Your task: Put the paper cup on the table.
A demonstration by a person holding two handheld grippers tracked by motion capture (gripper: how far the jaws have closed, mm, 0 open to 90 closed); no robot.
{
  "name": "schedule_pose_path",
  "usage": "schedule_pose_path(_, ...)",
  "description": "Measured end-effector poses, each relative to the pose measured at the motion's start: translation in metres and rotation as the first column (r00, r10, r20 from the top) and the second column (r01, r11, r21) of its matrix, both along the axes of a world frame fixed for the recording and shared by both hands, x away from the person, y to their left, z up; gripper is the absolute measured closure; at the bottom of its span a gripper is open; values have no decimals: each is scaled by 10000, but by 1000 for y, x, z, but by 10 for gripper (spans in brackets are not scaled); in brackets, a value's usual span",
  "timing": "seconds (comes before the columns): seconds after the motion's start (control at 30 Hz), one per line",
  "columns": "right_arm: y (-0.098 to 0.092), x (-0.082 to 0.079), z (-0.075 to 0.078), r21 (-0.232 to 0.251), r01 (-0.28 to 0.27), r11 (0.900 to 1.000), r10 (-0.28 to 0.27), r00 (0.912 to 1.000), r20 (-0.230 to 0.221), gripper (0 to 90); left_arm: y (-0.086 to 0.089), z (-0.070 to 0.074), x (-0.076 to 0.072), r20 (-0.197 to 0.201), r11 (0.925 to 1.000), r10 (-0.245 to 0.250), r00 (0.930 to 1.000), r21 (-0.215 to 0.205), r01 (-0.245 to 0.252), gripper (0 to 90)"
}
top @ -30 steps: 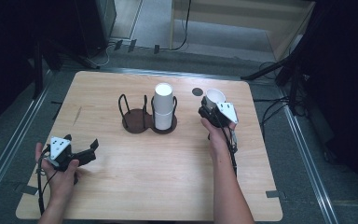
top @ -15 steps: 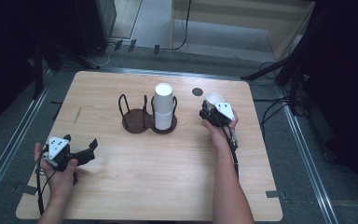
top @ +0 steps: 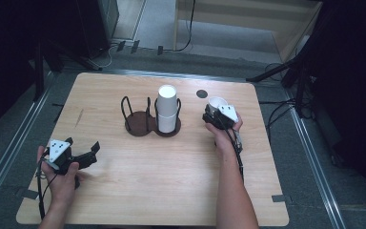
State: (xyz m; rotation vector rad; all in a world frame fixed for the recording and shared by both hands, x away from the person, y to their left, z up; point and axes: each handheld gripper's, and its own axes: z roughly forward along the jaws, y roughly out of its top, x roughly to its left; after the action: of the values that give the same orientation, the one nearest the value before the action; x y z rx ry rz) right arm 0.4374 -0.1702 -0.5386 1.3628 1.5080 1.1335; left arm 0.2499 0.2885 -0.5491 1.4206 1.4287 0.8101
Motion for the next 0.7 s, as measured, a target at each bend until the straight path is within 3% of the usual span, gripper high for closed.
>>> schedule_pose_path(0.3,-4,-2,1,53,-54,10000,57,9990,-444,150,1,0,1,-1,10000,27,10000,-73,-27,0)
schedule_pose_path(0.43,-3,-4,7,409,-207,9989,233,9978,-627,18,1,0,1,-17,9999,30,10000,-97,-30,0)
schedule_pose_path(0.53,-5,-6,11,654,-274,9975,334,9951,-935,0,2,0,1,-22,9999,27,10000,-100,-27,0)
schedule_pose_path(0.7,-9,-14,20,965,-580,9936,643,9959,-639,0,3,0,1,-28,9998,58,10000,-187,-59,0)
